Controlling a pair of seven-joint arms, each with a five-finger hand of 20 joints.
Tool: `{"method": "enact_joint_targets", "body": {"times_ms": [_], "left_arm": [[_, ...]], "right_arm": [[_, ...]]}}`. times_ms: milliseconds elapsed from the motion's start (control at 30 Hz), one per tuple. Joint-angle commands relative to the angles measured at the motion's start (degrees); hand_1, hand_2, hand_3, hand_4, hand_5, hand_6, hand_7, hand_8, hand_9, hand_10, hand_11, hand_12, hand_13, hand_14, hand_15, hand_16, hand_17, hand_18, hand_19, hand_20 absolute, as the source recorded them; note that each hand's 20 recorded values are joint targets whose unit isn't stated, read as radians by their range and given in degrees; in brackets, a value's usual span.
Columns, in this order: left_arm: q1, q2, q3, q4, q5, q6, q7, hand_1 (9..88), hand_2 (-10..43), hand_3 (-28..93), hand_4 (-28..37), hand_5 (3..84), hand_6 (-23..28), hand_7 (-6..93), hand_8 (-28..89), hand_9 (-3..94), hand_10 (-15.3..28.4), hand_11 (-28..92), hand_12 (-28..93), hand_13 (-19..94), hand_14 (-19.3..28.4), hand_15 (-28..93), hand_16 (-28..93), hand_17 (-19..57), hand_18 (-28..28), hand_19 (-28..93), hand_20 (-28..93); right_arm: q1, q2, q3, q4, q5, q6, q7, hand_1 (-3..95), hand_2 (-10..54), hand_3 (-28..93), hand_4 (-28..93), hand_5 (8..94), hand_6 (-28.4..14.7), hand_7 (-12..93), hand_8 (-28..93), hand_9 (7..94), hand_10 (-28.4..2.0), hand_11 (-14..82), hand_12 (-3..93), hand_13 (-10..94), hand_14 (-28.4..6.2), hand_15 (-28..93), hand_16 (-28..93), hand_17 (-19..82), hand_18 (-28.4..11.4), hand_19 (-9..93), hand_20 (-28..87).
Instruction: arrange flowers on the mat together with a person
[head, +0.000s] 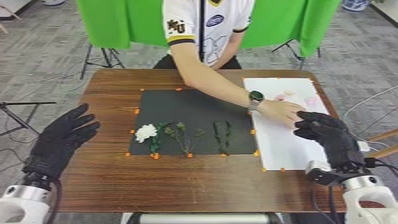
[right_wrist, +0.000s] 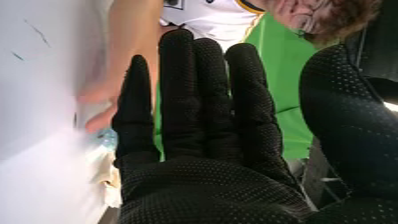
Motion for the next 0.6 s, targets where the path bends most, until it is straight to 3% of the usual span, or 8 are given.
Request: {"method": "enact_joint_targets", "body": {"times_ms": [33,100,200,333,400,467,533,600], "left_arm": [[1.0,-0.85,-0.37,-0.07,0.32,0.38,0.07,26.6,0.4,71,-24.0,33.6,4.4,16.0,-8,29.9,12.8,20,20,25,15.7,33,2,-7.1,23.0,49,15],[0.8,-0.04,-0.51,0.00,-0.14,0.49,0.11,26.6,0.4,71,-24.0,33.6,4.4,16.1,-8,29.9,12.8,20,20,25,15.6,33,2,-7.1,23.1,49,15],[4.0,0.11,-2.73,-1.21,-0.28,2.61,0.88,26.6,0.4,71,-24.1,33.6,4.3,15.9,-8,29.9,12.8,20,20,25,15.6,33,2,-7.1,23.1,49,15],[5.3,-0.45,-4.44,-1.43,0.00,1.16,0.21,26.6,0.2,71,-24.0,33.4,4.2,15.9,-8,29.8,12.8,20,20,25,15.6,33,2,-7.1,23.1,49,16],[3.2,0.48,-3.43,-0.74,-0.19,1.20,0.97,26.6,0.2,71,-24.1,33.3,4.2,15.9,-8,29.8,12.8,20,20,25,15.6,33,2,-7.1,23.1,49,16],[2.2,1.01,-3.75,-0.59,0.02,0.70,0.25,26.6,0.2,71,-24.1,33.3,4.2,15.9,-8,29.8,12.8,20,20,25,15.6,33,2,-7.1,23.1,49,16],[3.4,1.59,-4.22,-0.78,-0.57,1.15,0.38,26.6,0.2,71,-24.1,33.3,4.2,15.9,-8,29.8,12.8,20,20,25,15.6,33,2,-7.1,23.1,49,16],[3.5,0.49,-4.27,-0.70,-0.36,0.73,0.05,26.6,0.2,71,-24.1,33.3,4.2,15.8,-8,29.8,12.8,20,20,25,15.6,33,2,-7.1,23.2,49,16]], "right_arm": [[-0.1,-1.2,-0.4,0.1,-0.8,-0.9,0.8,29.3,-4.7,85,-22,51.5,-1.2,30,-14,53.7,-12.8,29.3,26.9,47,-10.2,48,24,16,-19.0,56,37],[-0.1,-1.7,-0.1,-0.2,-0.9,-0.1,0.1,29.1,-4.7,85,-22,51.6,-1.2,30,-14,53.8,-12.8,29.2,26.9,47,-10.1,48,24,16,-19.0,56,37],[1.2,-1.9,-1.0,0.5,-1.1,-0.5,0.4,29.0,-4.8,85,-22,51.5,-1.2,30,-14,53.8,-12.8,29.2,26.9,47,-10.2,48,24,16,-18.9,56,36],[1.0,-1.9,-1.6,0.4,-1.3,-0.1,0.7,29.2,-4.6,85,-22,51.5,-1.1,30,-14,53.9,-12.8,29.3,26.9,47,-10.2,48,24,16,-19.0,55,36],[1.0,-2.0,-1.4,0.3,-1.4,0.4,0.1,29.2,-4.7,85,-22,51.5,-1.1,30,-14,53.9,-12.8,29.3,26.9,47,-10.2,48,24,16,-19.0,56,36],[1.5,-1.9,-1.7,0.4,-1.4,0.1,0.0,29.2,-4.7,85,-22,51.5,-1.1,30,-14,53.9,-12.8,29.3,26.9,47,-10.2,48,24,16,-19.0,56,36],[2.2,-1.4,-2.4,0.9,-2.0,-0.5,0.6,29.3,-4.7,85,-22,51.6,-1.1,30,-14,53.9,-12.8,29.3,26.9,47,-10.2,48,24,16,-19.0,56,36],[2.3,-1.7,-2.7,1.0,-2.3,-1.1,0.5,29.3,-4.7,85,-22,51.6,-1.1,30,-14,53.9,-12.8,29.3,26.9,47,-10.1,48,24,16,-19.0,55,36]]}}
